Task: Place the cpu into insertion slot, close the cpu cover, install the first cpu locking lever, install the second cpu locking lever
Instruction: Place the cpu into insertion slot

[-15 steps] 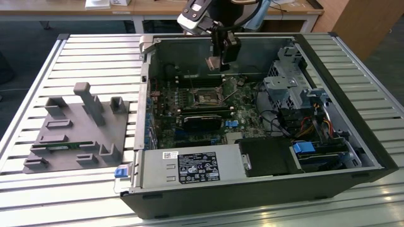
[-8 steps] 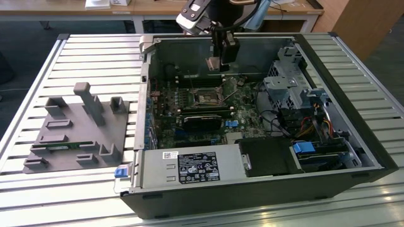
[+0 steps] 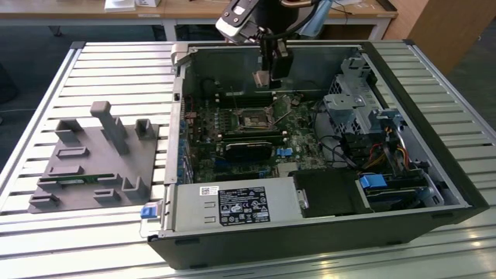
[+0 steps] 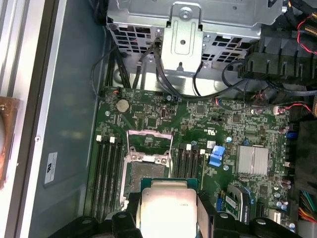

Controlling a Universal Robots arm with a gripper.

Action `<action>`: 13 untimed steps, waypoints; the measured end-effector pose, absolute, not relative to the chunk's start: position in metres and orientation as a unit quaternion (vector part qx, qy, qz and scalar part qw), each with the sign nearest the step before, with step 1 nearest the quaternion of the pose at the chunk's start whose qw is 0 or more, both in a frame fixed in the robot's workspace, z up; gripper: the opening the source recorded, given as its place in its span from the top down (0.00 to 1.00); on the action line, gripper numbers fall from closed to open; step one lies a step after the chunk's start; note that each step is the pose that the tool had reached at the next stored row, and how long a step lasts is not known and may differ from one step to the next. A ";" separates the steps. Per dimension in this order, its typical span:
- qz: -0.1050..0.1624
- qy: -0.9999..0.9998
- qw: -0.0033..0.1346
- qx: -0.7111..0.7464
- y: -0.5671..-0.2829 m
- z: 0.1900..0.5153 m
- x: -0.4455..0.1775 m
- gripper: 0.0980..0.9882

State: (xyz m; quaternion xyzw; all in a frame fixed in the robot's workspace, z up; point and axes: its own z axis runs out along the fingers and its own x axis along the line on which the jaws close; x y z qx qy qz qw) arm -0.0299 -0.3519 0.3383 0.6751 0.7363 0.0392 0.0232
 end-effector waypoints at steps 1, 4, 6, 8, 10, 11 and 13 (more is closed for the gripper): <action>0.039 0.736 0.023 0.676 -0.352 0.338 -0.030 0.51; 0.039 0.734 0.023 0.677 -0.352 0.338 -0.030 0.51; 0.039 0.733 0.023 0.678 -0.352 0.337 -0.030 0.51; 0.039 0.732 0.023 0.679 -0.352 0.337 -0.030 0.51; 0.039 0.732 0.023 0.680 -0.352 0.337 -0.030 0.51; 0.039 0.731 0.023 0.681 -0.352 0.336 -0.030 0.51; 0.039 0.730 0.024 0.681 -0.352 0.336 -0.030 0.51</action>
